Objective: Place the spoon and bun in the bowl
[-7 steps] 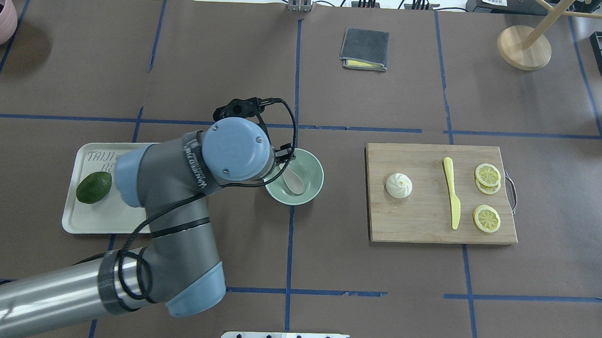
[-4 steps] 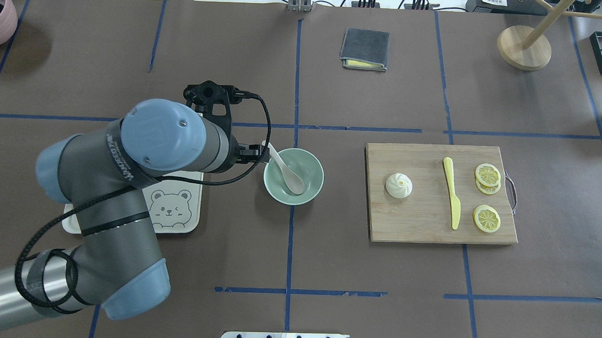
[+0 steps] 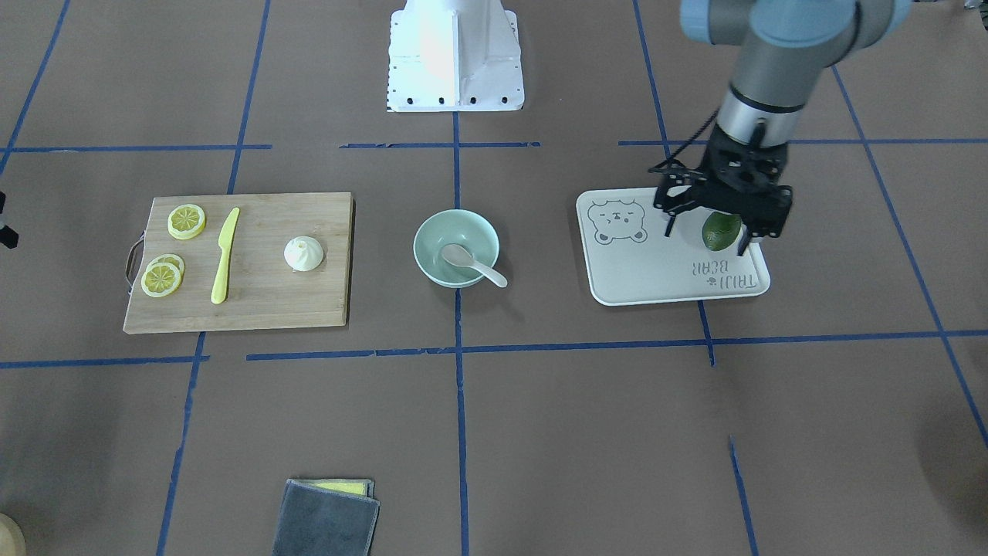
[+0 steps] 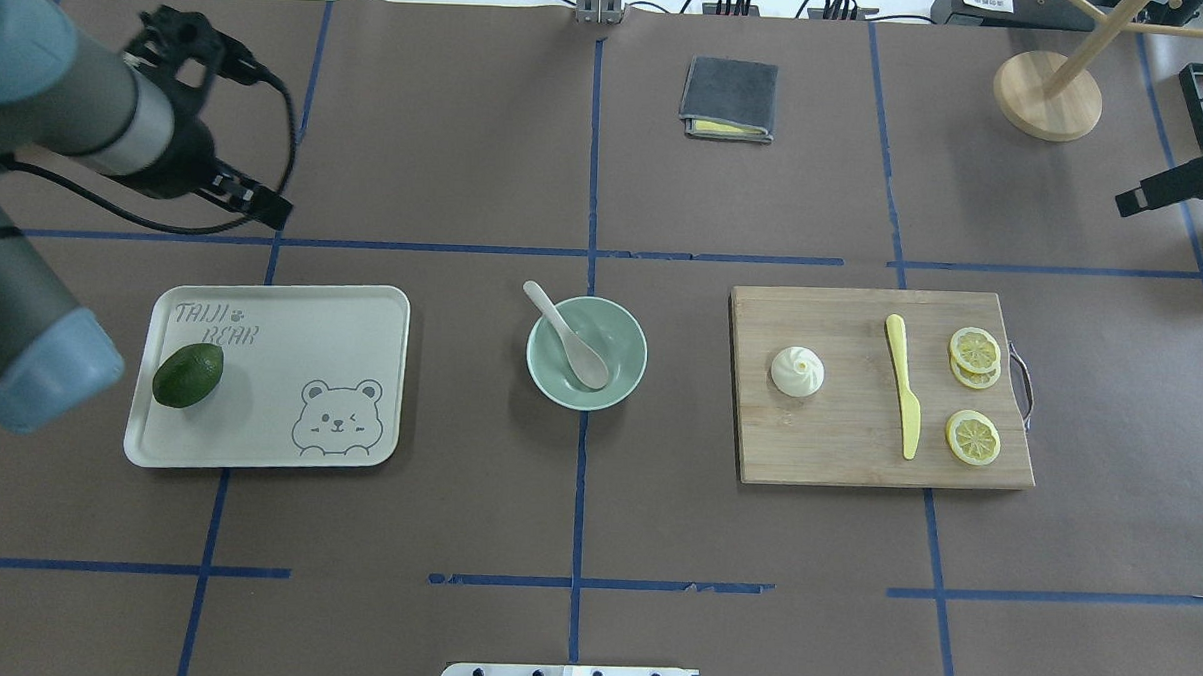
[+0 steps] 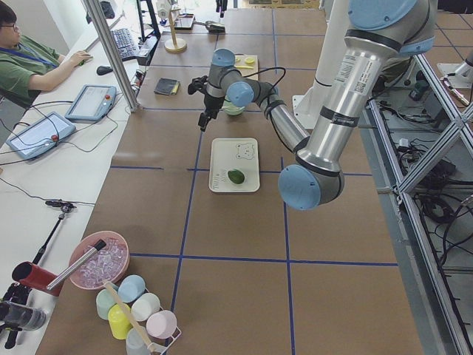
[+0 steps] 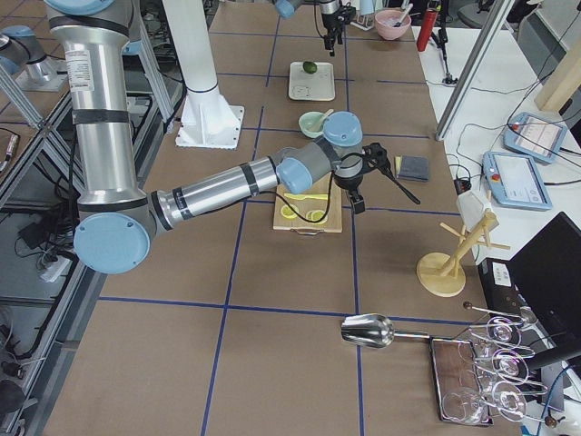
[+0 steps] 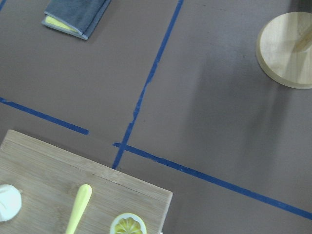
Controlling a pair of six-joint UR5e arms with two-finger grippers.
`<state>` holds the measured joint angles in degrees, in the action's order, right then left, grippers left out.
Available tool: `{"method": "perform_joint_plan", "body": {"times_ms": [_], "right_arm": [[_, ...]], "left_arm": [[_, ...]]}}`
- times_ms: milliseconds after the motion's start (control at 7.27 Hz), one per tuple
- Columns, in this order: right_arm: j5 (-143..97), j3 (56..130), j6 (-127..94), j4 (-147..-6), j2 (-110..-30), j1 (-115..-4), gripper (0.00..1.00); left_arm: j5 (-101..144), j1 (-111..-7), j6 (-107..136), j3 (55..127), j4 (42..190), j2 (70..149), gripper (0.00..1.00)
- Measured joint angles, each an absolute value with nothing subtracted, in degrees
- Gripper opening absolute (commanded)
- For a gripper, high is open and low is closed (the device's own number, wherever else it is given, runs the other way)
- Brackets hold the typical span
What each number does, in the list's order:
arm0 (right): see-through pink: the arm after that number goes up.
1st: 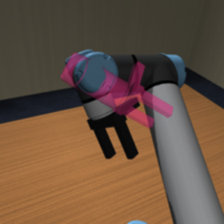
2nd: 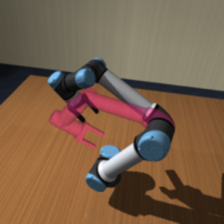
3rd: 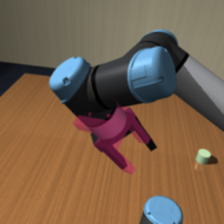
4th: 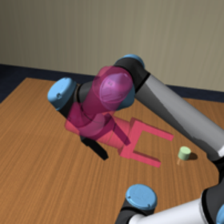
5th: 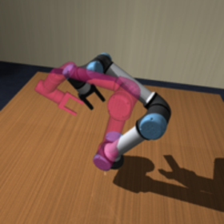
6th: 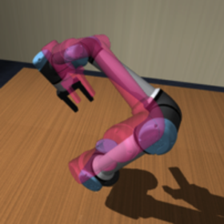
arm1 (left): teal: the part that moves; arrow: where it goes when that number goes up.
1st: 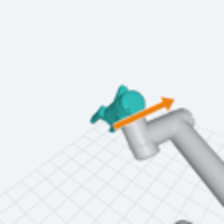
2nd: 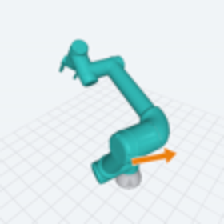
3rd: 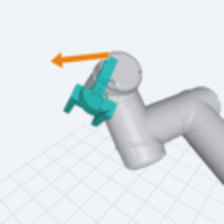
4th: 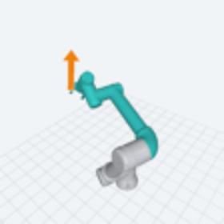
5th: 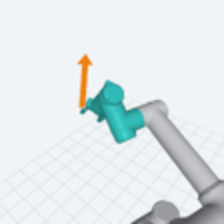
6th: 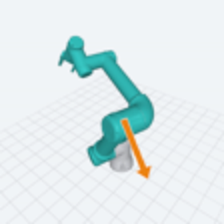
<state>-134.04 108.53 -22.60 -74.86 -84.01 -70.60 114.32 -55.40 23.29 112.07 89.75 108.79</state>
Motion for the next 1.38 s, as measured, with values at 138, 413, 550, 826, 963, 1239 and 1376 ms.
{"method": "perform_joint_plan", "body": {"times_ms": [138,413,550,826,963,1239,1376], "right_arm": [[-132.02,109.93,-28.41,-75.83,-81.61,-66.17,1.0],[-125.03,113.71,-37.03,-82.4,-76.6,-57.01,1.0],[-121.24,115.0,-40.86,-84.8,-74.66,-52.75,1.0],[-112.23,115.53,-48.58,-86.08,-72.42,-43.6,1.0],[-108.81,115.43,-51.07,-86.01,-72.1,-40.04,1.0],[-104.5,114.22,-53.11,-85.58,-71.82,-35.2,0.94],[-103.7,112.96,-53.37,-85.46,-71.48,-34.06,0.9]], "left_arm": [[119.82,-63.02,13.88,110.04,89.76,105.55,1.0],[128.5,-76.57,-2.93,104.47,89.65,98.54,1.0],[130.46,-80.77,-6.14,102.86,89.52,95.26,1.0],[131.31,-86.78,-7.49,101.09,89.08,91.31,1.0],[131.35,-88.02,-7.84,100.87,89.29,89.2,1.0],[131.34,-88.63,-14.43,99.33,89.8,87.3,1.0],[131.41,-88.74,-19.0,98.44,89.75,86.58,1.0]]}}
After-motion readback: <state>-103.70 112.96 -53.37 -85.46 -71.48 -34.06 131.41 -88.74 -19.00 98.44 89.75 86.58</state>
